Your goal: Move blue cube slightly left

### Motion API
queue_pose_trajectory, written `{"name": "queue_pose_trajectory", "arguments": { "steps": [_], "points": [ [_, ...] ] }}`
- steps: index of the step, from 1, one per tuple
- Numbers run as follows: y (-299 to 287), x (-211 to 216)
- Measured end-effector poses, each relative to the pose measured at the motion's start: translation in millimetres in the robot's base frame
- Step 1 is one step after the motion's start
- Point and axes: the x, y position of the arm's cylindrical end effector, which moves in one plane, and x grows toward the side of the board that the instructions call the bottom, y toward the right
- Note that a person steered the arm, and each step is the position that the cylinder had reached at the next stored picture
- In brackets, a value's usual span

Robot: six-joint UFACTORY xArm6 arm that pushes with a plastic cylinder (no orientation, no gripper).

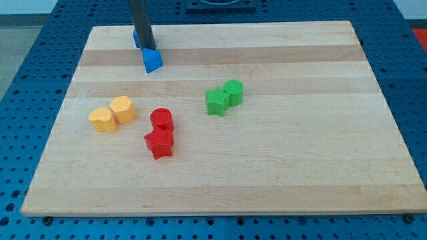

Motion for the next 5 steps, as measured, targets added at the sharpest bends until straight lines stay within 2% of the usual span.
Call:
{"name": "queue_pose_trajectory", "arguments": {
  "steps": [2,5],
  "points": [
    [14,-25],
    [-19,-26]
  ]
}}
